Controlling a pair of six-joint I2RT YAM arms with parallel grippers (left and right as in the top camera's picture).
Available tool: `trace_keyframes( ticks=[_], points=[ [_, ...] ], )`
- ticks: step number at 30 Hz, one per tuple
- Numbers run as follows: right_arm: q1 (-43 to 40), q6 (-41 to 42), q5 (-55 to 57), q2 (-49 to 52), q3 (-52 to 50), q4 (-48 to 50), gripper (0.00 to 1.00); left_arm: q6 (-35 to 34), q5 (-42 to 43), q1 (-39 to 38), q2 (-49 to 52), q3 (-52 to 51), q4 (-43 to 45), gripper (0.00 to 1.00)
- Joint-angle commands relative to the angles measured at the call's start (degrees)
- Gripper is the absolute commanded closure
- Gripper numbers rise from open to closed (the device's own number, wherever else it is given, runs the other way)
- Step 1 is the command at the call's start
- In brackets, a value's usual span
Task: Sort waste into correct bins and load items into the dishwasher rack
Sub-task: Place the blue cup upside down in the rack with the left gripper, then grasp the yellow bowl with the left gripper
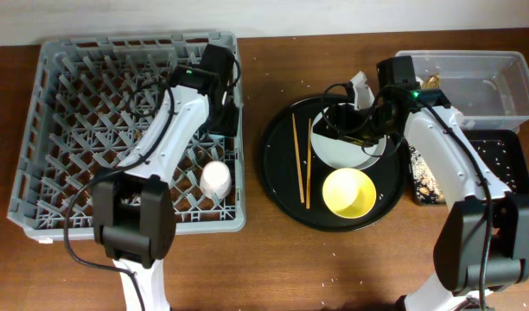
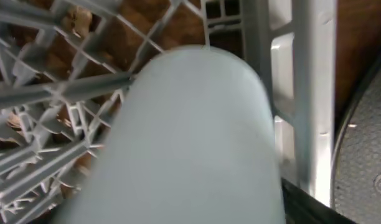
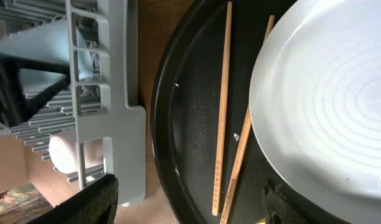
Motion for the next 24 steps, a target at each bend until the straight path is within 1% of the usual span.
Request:
trace_keyframes(
  ticks=[1,2,4,5,6,8,9,10,11,13,15,16,17,19,21,22,23,24],
  points=[
    [-0.17,-0.85,0.74,0.17,-0.17,-0.2,0.26,-0.28,1.36,0.0,1.62,1.05,-0.48,0.16],
    [-0.22,-0.83,0.72,0.17,0.15,-0.26,0.25,-0.26,1.62,0.07,1.62,1.64,-1.01,0.13],
    [-0.74,-0.81,0.48,-0.63,1.9,-0.94,0.25,-0.26,1.77,0.07,1.62,4.5,-3.48,0.13],
    [-1.84,-1.03,0.5,-2.8,3.93,-2.62,0.25,-0.26,1.77,0.07,1.62,7.72,-6.03,0.14],
    [-3.37,-2.58,0.94,-6.08,6.25,-5.2,0.26,-0.26,2.23,0.04,1.62,13.86,-10.49,0.13],
    [-5.79,-2.54,5.6,-11.56,7.34,-8.5,0.26,-0.26,6.99,-0.17,1.62,20.7,-14.73,0.13],
    [-8.2,-2.08,10.73,-16.0,7.34,-11.56,0.25,-0.26,14.36,-0.76,1.62,23.74,-15.63,0.13],
    [-10.69,-0.02,15.76,-18.88,7.32,-14.93,0.25,-0.28,20.72,-2.05,1.64,23.69,-14.95,0.14],
    [-12.37,0.11,17.44,-19.91,7.32,-16.63,0.22,-0.31,23.1,-3.48,1.86,23.54,-14.95,0.17],
    [-16.76,0.09,18.53,-19.52,7.3,-20.74,0.21,-2.62,23.21,-8.59,2.19,23.5,-14.75,0.17],
    [-17.84,0.04,18.53,-18.64,7.28,-21.86,0.21,-4.57,22.73,-14.34,2.97,23.5,-12.48,0.18],
    [-17.81,0.02,18.56,-18.53,7.19,-22.14,0.21,-4.63,22.73,-17.4,4.33,23.47,-10.84,0.22],
    [-17.79,-0.15,18.99,-18.53,7.19,-22.56,0.21,-5.53,22.56,-19.61,6.05,23.47,-10.19,0.24],
    [-17.79,-0.17,21.33,-18.53,7.19,-23.69,0.21,-9.29,22.84,-24.09,11.72,23.47,-10.25,0.29],
    [-17.77,-0.17,21.49,-18.53,7.19,-23.87,0.21,-9.33,22.82,-27.41,16.85,23.47,-10.25,0.3],
    [-17.77,-0.17,21.49,-18.53,7.19,-23.96,0.21,-9.33,22.82,-28.0,18.05,23.47,-10.23,0.33],
    [-17.77,-0.17,21.49,-18.53,7.19,-24.09,0.21,-9.33,22.82,-28.74,20.11,23.47,-10.27,0.39],
    [-17.77,-0.17,21.49,-18.53,7.19,-24.09,0.21,-9.33,22.82,-28.87,21.62,23.47,-10.45,0.48]
  ],
)
